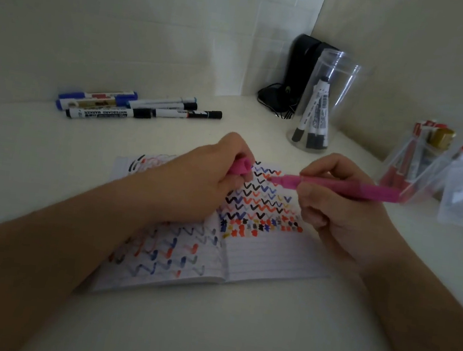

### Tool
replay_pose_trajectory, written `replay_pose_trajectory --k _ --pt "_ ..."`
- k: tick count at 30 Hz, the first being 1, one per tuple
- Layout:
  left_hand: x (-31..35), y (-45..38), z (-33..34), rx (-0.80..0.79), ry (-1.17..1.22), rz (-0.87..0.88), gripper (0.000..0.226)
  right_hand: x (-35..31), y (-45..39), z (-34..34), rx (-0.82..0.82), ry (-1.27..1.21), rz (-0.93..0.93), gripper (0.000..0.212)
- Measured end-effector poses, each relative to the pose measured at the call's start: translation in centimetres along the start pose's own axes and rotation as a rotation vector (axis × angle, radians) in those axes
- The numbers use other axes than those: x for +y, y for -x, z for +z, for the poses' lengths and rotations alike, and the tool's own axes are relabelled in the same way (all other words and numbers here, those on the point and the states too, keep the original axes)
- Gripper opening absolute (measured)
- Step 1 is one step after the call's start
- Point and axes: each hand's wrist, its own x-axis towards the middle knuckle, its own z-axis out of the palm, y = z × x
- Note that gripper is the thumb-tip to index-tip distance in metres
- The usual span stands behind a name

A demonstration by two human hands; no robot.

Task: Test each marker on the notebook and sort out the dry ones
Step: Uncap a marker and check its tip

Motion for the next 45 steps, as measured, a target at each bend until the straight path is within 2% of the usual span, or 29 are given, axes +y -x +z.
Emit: replay_pose_trajectory --k 2,5,14,19,22,26,30,34,41,45 --pt "-0.1 -0.1 0.1 0.011 -0.017 0.026 0.02 0.0 0.0 0.0 0.02 -0.058 0.027 0.026" --pt "-0.1 -0.2 0.2 0.008 -0.027 0.056 0.023 -0.1 -0.1 -0.1 0.048 -0.083 0.054 0.016" --pt "-0.4 -0.3 0.3 0.012 -0.039 0.089 0.024 0.2 -0.4 -0.4 0.07 -0.085 0.104 0.025" --pt "-0.4 -0.3 0.4 0.022 -0.07 0.125 0.025 0.2 -0.3 0.4 0.096 -0.004 0.109 0.003" --pt "-0.4 -0.4 0.4 0.037 -0.107 0.149 0.025 0.5 -0.2 0.5 0.097 0.051 0.079 0.011" --pt "-0.3 -0.4 0.3 0.086 -0.11 0.166 0.028 -0.1 -0.1 0.2 0.104 0.008 0.107 0.021" --pt "0.0 -0.2 0.1 0.117 -0.066 0.176 0.031 -0.4 -0.2 0.1 0.106 -0.053 0.157 0.017" --pt "0.5 0.1 0.3 0.1 -0.004 0.193 0.029 -0.7 -0.5 0.1 0.144 -0.234 0.256 0.04" --pt "0.5 0.3 0.7 0.139 0.102 0.154 0.011 0.0 -0.5 0.4 0.131 -0.14 0.123 0.028" --pt "0.2 0.3 0.4 0.163 0.069 0.174 0.011 0.3 -0.4 0.5 0.101 -0.119 0.121 0.027"
